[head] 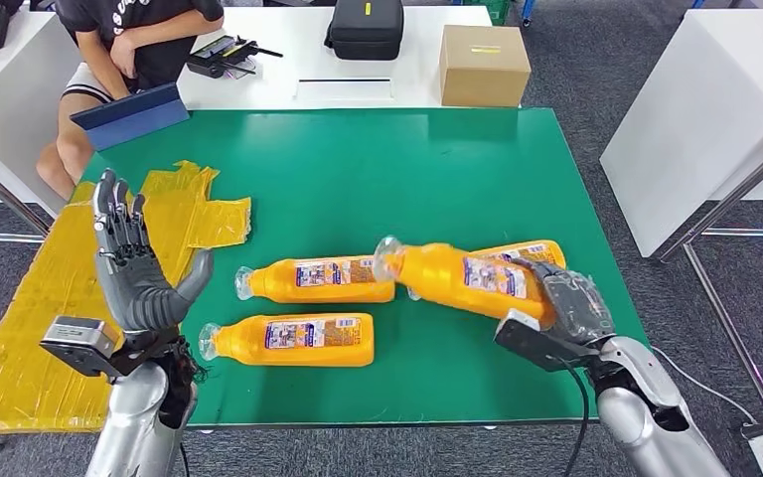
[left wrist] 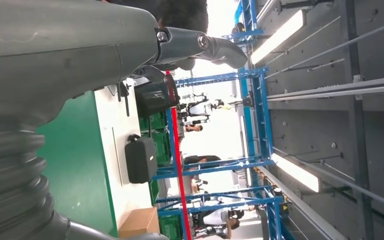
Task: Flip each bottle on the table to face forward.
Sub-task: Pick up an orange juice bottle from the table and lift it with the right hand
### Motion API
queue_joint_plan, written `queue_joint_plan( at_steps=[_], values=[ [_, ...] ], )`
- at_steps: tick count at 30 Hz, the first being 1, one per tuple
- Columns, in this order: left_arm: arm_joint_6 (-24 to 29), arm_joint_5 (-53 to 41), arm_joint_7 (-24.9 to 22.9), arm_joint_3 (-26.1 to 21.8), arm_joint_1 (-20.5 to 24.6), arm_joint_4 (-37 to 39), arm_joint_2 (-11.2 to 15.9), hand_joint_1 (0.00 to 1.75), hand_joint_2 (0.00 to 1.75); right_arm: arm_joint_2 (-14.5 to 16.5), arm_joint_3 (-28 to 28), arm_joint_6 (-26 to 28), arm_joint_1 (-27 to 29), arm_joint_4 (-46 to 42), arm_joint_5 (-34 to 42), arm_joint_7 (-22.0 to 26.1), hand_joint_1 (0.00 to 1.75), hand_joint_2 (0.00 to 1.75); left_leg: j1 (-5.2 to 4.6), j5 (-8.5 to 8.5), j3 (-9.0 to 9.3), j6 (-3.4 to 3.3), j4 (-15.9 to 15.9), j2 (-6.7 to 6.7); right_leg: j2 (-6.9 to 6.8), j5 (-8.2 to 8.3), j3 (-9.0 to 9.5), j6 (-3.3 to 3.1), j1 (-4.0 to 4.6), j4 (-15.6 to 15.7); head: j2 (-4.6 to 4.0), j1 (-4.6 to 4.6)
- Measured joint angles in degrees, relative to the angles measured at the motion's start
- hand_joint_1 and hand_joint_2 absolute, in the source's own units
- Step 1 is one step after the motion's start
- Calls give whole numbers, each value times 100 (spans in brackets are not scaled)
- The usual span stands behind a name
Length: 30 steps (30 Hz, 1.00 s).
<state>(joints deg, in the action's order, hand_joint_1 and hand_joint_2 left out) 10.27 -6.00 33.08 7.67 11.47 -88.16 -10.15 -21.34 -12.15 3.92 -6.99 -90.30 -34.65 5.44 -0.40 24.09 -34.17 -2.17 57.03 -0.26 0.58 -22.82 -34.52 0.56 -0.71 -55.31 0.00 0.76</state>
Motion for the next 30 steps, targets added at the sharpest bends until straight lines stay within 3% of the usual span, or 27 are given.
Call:
queue_joint_plan(
  at_steps=[7,16,20,25,30],
  values=[
    [11,63,-50,-9,207,289,-16,0,175,752,763,727,201,-351,1169,386,175,175,-1,0,-4,0,0,1,0,0,-5,0,0,0,0,1],
    [-188,242,-191,-2,395,671,-76,0,175,1397,894,1263,80,-235,1125,743,175,175,2,-3,-13,3,-1,4,3,1,-6,0,0,-2,0,2],
    [-578,434,-641,98,498,806,-111,0,175,1670,658,1844,-390,421,789,917,175,175,4,-9,-17,8,-1,9,9,2,-6,0,2,-4,0,1],
    [-1157,769,-1070,405,607,860,-190,0,175,2141,-20,2760,-1228,1760,654,1398,175,175,4,-18,-13,6,0,9,8,4,-7,0,2,-5,0,1],
    [-1324,865,-1218,628,645,860,-221,0,175,2458,-436,2939,-1654,2550,652,1544,175,175,4,-21,-20,5,0,1,0,3,-10,-1,3,-6,0,1]
  ],
)
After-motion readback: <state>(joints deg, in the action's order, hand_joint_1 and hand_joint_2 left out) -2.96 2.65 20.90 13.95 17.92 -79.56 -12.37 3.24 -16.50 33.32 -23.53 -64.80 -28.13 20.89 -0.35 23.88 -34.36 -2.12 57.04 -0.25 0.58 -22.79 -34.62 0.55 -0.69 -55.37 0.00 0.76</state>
